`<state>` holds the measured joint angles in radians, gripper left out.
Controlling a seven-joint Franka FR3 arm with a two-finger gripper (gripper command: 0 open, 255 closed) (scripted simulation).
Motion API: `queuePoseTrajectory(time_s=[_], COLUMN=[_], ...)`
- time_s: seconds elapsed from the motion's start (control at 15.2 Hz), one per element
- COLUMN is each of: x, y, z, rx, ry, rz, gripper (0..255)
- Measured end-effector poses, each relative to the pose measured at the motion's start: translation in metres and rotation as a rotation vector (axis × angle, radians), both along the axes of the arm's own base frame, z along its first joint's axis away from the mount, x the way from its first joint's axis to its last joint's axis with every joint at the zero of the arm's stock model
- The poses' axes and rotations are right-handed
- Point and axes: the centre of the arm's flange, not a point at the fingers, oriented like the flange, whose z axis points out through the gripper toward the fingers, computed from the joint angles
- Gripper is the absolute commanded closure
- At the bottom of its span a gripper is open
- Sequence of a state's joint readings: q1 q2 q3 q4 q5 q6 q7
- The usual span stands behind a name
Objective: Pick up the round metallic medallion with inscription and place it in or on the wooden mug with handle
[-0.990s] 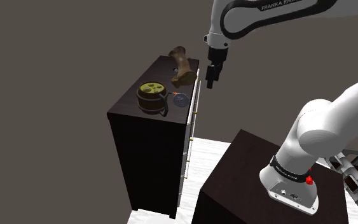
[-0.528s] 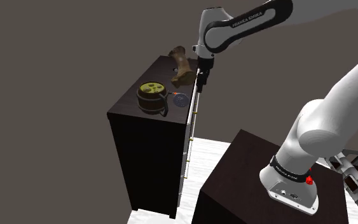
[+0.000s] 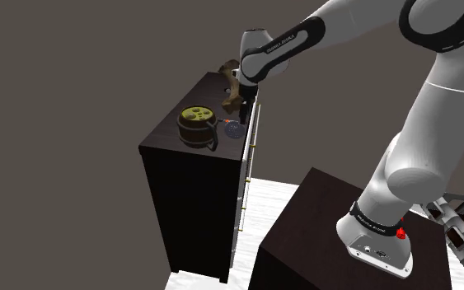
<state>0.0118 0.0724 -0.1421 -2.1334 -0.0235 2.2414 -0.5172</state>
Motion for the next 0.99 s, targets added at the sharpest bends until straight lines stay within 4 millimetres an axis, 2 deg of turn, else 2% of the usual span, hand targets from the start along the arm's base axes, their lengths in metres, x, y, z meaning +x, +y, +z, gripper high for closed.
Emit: queuePoseTrajectory(time_s=[0.33,0.73,0.99], x=[0.044,0.052,0.051], y=[-0.012,-0.01,-0.012], z=[-0.033,-0.066,-0.074], rx=[-0.003,-0.003,-0.004], ry=[-0.015,-0.016,-0.017], rz=[0.073,0.082,0.082], gripper=[0,0,0])
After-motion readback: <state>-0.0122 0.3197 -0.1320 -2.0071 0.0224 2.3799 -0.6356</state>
